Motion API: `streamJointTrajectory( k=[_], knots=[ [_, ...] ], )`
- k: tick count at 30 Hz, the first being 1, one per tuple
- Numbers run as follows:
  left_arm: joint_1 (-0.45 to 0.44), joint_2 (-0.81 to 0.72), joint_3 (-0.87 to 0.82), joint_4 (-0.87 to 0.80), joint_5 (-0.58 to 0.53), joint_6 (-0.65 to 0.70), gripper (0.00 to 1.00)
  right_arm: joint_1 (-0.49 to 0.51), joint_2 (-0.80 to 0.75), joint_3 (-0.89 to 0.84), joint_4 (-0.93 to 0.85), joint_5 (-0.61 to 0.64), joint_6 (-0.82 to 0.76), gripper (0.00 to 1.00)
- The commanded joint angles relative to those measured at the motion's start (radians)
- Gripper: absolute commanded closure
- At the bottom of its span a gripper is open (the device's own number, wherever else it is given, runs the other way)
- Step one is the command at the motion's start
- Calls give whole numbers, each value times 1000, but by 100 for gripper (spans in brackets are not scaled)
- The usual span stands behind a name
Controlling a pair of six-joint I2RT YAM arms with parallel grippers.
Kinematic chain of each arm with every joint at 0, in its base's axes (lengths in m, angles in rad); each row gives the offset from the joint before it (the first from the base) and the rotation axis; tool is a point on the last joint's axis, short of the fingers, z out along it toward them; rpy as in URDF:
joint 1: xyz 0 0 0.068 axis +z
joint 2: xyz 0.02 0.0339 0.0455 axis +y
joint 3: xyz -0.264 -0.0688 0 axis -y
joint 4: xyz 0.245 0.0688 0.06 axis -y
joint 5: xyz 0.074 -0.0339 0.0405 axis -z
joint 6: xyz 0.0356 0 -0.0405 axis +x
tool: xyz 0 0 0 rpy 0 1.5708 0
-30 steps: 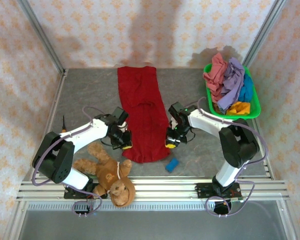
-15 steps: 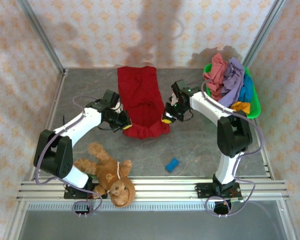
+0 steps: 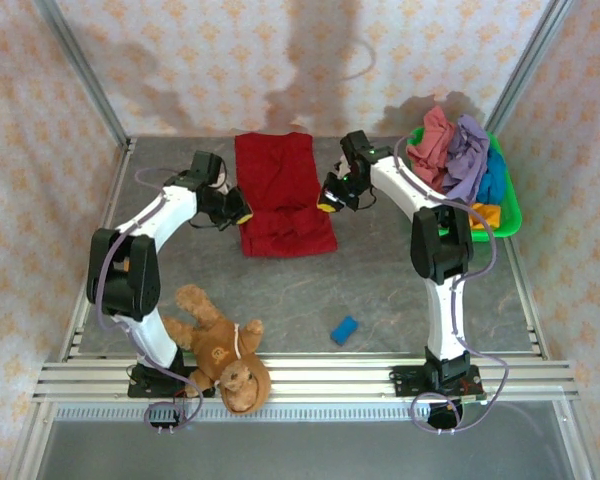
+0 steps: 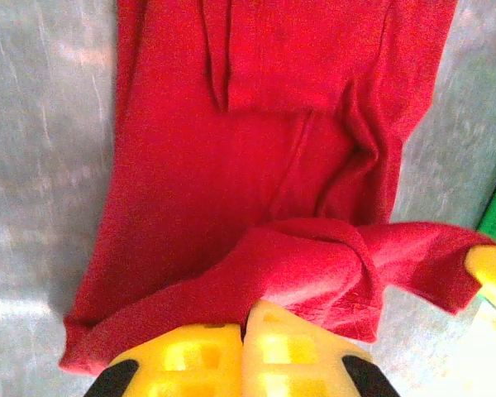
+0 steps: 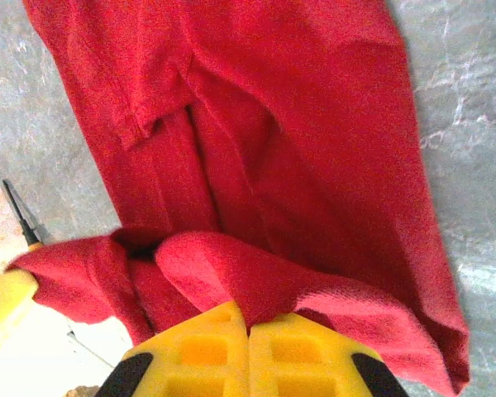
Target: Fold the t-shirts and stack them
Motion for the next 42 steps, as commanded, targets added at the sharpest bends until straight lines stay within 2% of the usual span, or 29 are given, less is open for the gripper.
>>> streamJointTrajectory(
  k=[1,7,16,23,25,28,29,30,31,34,38,42],
  knots=[
    [30,80,94,-19,52,67,100,-18,57,81,-7,20,21,100],
    [51,234,286,-133,73,128,100,-52,142,211,-1,0,48,100],
    [93,359,416,-142,114,93,100,-66,325,485,-58,-70,58,100],
    [106,380,425,-105,112,60,100,-69,426,578,-70,-112,74,100],
    [115,389,420,-83,113,45,100,-71,437,582,-56,-114,76,93],
    [129,402,408,-17,146,11,88,-70,438,605,-49,-118,59,65],
    [132,402,406,-2,160,1,80,-70,433,613,-61,-111,51,60],
    [136,392,397,22,170,-10,67,-71,422,619,-79,-103,38,57],
    [138,373,381,47,167,-20,60,-70,405,615,-93,-95,23,54],
    [145,296,303,151,150,-62,53,-70,328,548,-110,-67,-8,50],
    [146,236,239,186,155,-100,51,-71,221,406,-81,-63,-18,47],
    [130,188,156,207,149,-124,49,-70,187,319,-50,-99,3,44]
  ],
)
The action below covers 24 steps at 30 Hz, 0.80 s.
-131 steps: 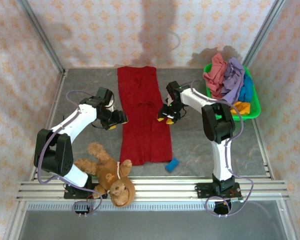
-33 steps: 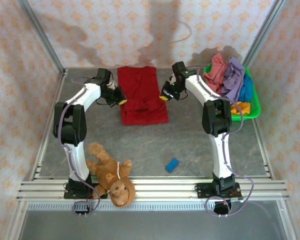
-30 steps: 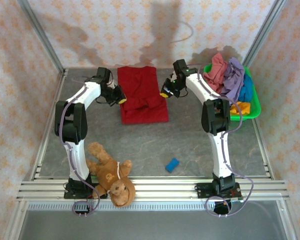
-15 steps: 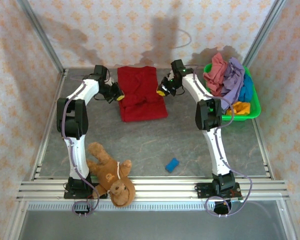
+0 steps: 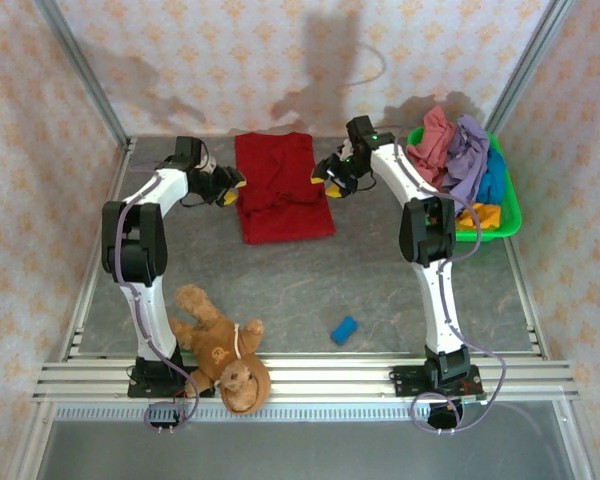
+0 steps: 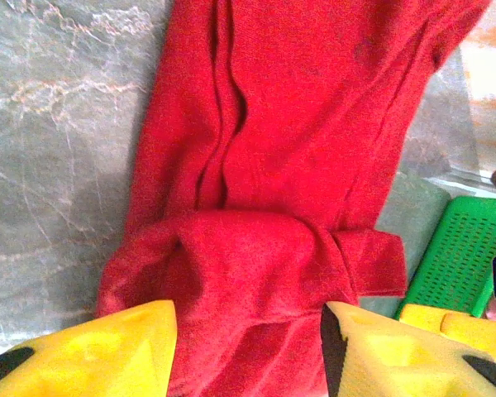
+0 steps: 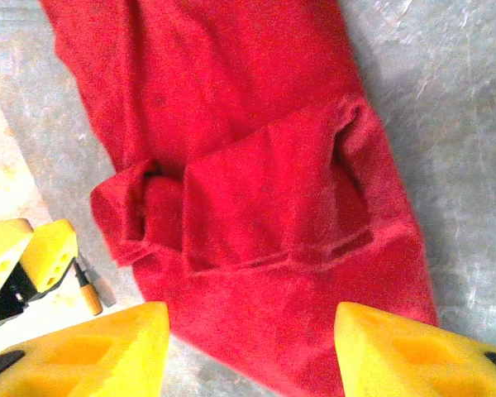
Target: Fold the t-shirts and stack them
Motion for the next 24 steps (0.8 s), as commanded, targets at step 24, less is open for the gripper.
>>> streamJointTrajectory(
  k=[24],
  knots=[
    [-82,27,-71,-29,-126,30,40,1,-13,-214,352,2,262,41]
  ],
)
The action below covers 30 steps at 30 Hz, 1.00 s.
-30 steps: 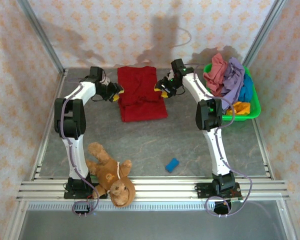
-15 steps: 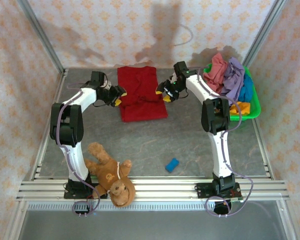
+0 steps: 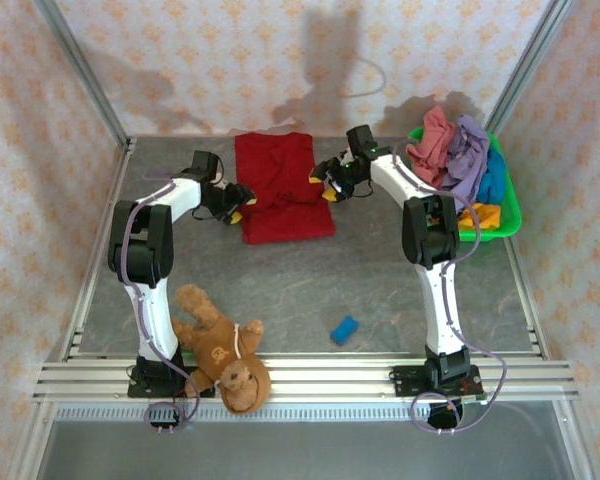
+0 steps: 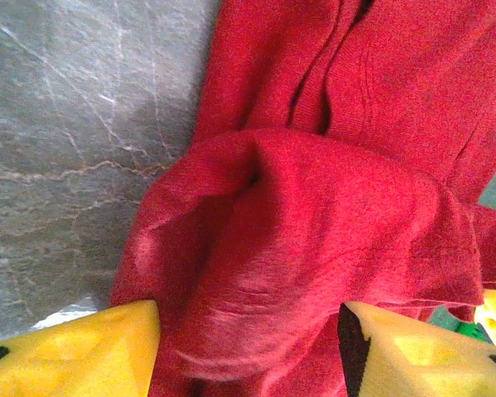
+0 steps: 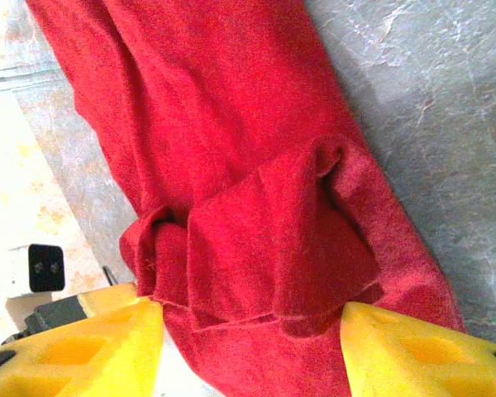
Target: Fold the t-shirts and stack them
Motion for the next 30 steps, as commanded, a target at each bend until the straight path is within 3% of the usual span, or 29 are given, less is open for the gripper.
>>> streamJointTrajectory(
  k=[1,6,13,19,22,26,30],
  knots=[
    [-8,15,19,-11,-28,14,40,3,22,-12,56,21,44,41],
    [-3,76,53,112,42,-89,40,8,58,6,119,-18,60,40],
    [22,143,179,241,47,-243,42,8,146,184,210,-56,65,40],
    [51,164,236,348,36,-361,44,-3,206,212,626,-65,317,39],
    [62,180,218,515,40,-471,44,-12,212,220,736,0,377,39],
    [74,198,168,735,27,-621,49,-24,198,231,746,54,375,39],
    [72,143,138,640,1,-521,49,-21,99,146,600,100,260,38]
  ],
)
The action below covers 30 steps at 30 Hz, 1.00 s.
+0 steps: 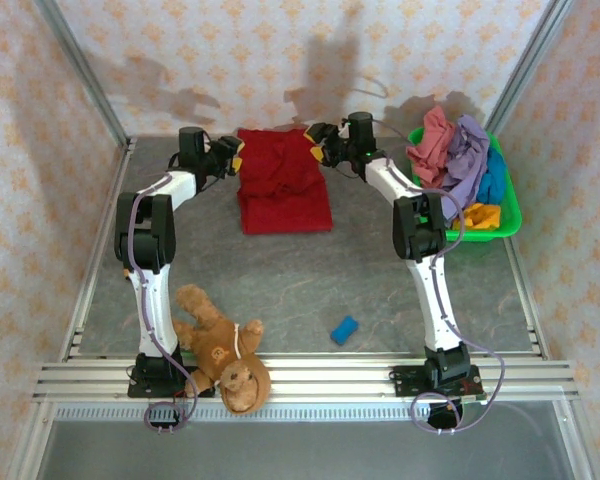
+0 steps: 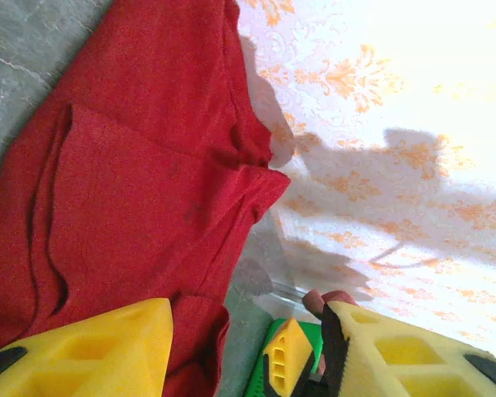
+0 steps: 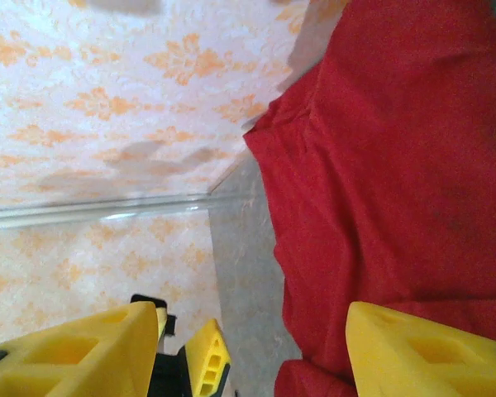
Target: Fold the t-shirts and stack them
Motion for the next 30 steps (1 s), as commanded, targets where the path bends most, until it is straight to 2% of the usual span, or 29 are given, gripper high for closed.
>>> streamJointTrajectory(
  k=[1,5,11,18,24,30],
  knots=[
    [-1,-39,-35,-16,-32,47,49,-4,-124,-66,-87,65,-88,38],
    [-23,-112,-79,-170,-34,194,48,10,-238,-226,-227,72,-156,38],
    [-98,-237,-200,-279,-69,338,45,44,-353,-447,-275,16,-206,38],
    [-179,-239,-317,-237,-73,344,44,72,-312,-465,-353,-51,-270,38],
    [-197,-202,-384,-211,-76,346,44,80,-284,-450,-517,-4,-347,38],
    [-227,-226,-461,-230,-75,378,44,83,-329,-590,-564,7,-394,39]
  ],
)
